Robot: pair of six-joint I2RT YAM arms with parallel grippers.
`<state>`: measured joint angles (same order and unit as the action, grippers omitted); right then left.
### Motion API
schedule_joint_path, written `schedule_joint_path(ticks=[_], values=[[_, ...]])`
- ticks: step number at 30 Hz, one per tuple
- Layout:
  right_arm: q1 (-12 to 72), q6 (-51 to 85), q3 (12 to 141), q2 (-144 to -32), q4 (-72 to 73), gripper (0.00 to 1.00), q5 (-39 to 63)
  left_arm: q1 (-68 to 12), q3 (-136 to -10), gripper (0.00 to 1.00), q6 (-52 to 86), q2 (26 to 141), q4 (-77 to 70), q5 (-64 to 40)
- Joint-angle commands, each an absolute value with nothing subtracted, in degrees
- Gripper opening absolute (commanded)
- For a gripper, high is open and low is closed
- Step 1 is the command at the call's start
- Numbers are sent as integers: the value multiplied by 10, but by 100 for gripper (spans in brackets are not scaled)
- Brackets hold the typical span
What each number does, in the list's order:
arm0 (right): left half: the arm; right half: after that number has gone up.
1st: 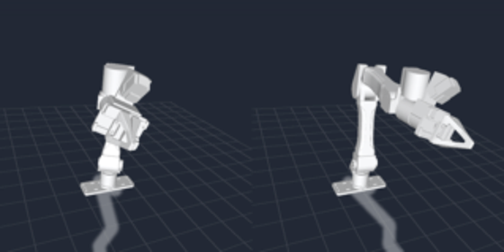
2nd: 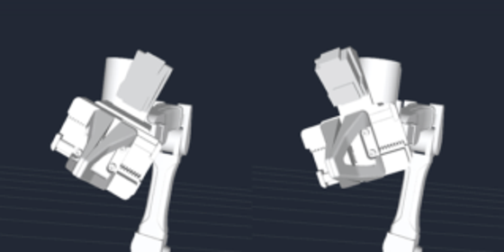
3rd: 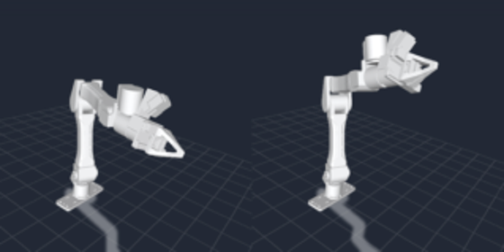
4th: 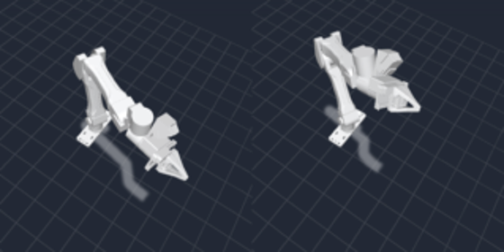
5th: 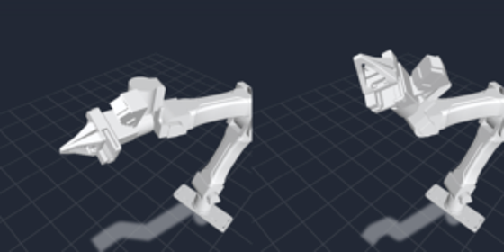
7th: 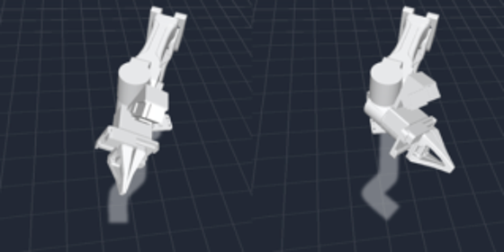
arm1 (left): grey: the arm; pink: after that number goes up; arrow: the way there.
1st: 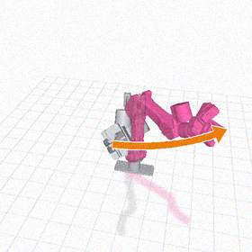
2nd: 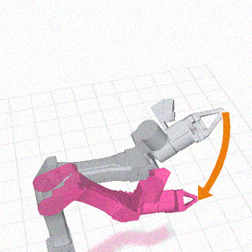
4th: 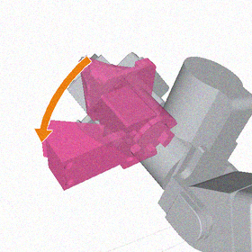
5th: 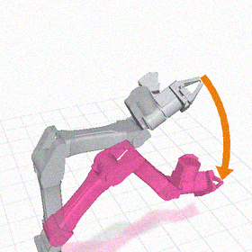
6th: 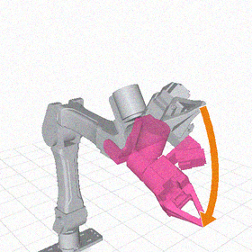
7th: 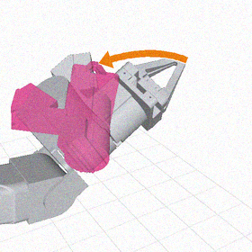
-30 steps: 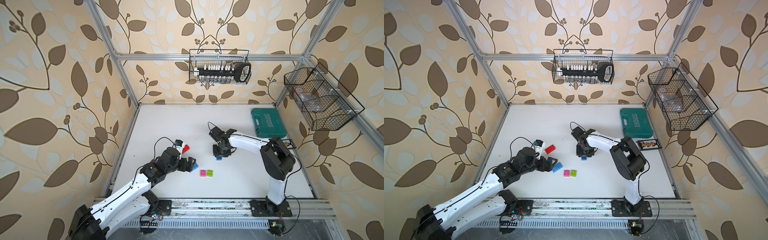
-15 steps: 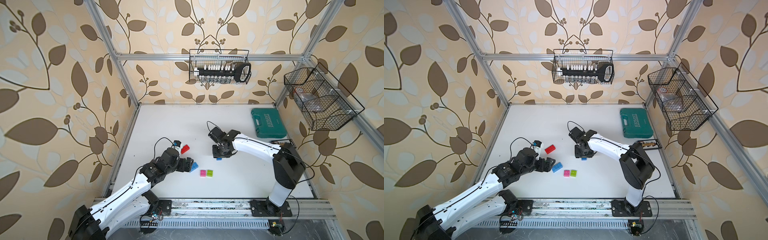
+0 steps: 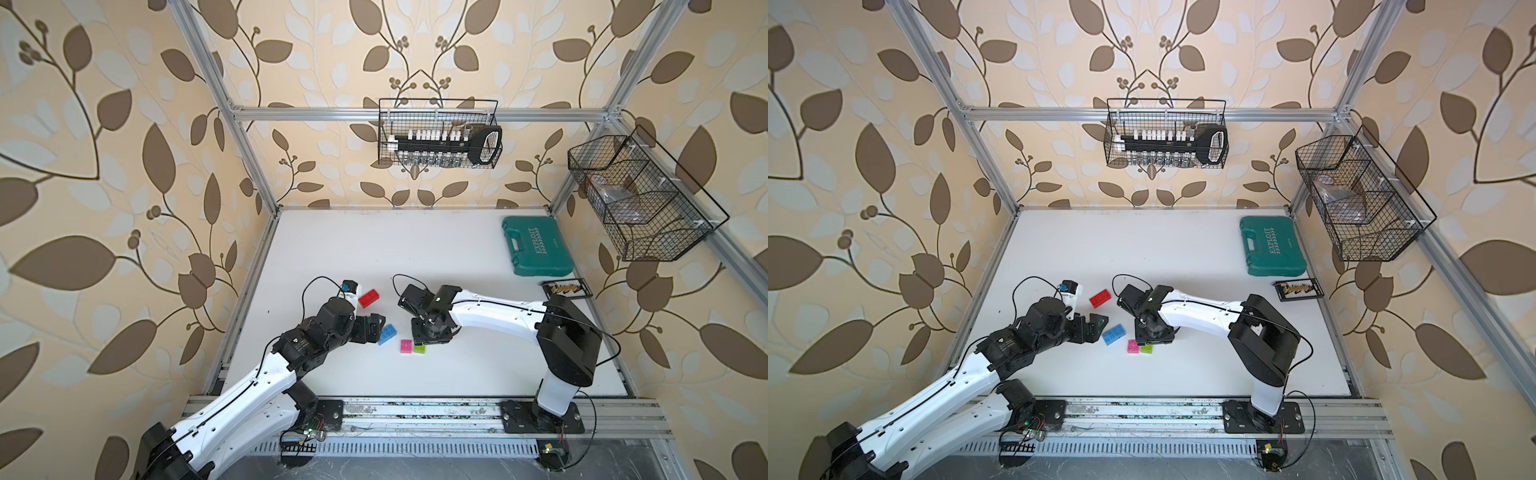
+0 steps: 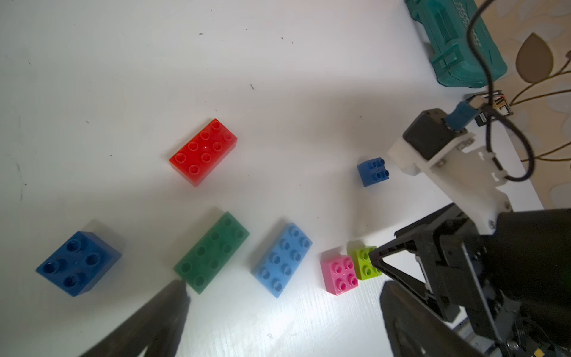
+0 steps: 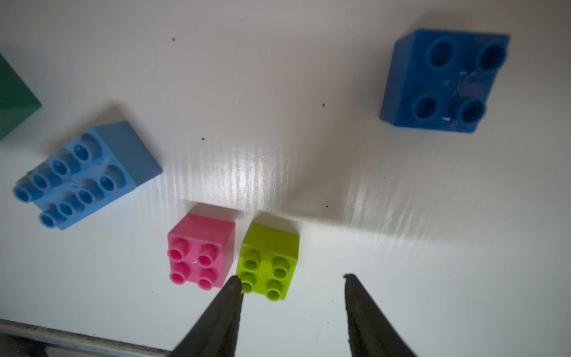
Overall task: Assemble a spoon with lego
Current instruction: Place the lego brick at the center of the board, then pick up the lego brick from the center of the board.
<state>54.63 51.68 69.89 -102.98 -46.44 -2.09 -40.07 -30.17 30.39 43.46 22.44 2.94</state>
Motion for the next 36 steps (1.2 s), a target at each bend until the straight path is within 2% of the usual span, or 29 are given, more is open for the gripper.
schedule_joint_path(ticks=[1, 12, 21, 27, 29, 36], values=[[548, 525, 707, -1048, -461, 53, -5, -397, -294, 99, 314, 431, 226, 44], [549, 518, 704, -1059, -451, 51, 16, -396, -295, 99, 312, 442, 224, 43], [535, 510, 691, -1050, -462, 38, 14, -396, -300, 99, 309, 444, 229, 46], [519, 501, 684, -1032, -489, 34, -11, -396, -296, 99, 312, 449, 223, 43], [517, 501, 679, -1023, -485, 36, -13, -396, -297, 99, 312, 451, 222, 42], [530, 503, 683, -1006, -476, 55, -8, -396, -297, 99, 313, 452, 220, 40]])
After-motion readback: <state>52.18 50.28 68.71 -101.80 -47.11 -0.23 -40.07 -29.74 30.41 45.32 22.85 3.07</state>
